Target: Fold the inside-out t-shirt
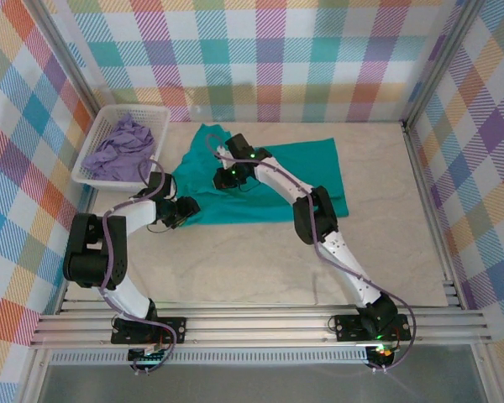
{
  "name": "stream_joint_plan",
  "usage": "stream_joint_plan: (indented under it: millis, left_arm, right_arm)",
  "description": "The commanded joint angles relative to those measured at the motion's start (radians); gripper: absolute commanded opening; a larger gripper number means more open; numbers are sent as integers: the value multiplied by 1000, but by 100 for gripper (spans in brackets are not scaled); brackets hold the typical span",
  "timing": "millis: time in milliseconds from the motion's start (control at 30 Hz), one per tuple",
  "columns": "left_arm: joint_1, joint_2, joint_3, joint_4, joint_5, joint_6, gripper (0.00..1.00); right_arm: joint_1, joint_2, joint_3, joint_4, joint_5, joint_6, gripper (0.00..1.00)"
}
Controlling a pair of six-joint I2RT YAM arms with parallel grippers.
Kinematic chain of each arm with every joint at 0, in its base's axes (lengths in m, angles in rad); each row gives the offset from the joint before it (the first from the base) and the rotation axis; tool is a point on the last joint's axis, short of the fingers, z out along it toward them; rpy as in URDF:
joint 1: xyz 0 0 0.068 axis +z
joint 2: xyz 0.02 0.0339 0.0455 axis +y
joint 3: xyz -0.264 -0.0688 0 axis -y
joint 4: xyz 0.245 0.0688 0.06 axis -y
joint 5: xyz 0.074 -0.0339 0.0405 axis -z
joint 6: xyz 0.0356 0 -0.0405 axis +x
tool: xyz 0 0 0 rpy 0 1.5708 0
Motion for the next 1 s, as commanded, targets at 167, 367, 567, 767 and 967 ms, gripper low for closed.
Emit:
stream_joint_plan:
  millis: [167,367,567,767,967]
  left_arm:
    - [13,57,6,-21,-4,32,54]
    - [17,67,6,-26,-11,40,54]
    - [18,73,13,-28,-7,42,54]
    - [18,58,47,-35,3,28,55]
    - [18,18,136,-42,6,6,58]
  right_arm:
    - [-32,-107,-51,73,51,100,5]
    - [-45,-111,-57,62,114,162,6]
    - [-56,-125,-62,9,166,192,23]
    - [-84,-271,-215,2,216,144,36]
    - [-151,-684,-773,171,229,29,40]
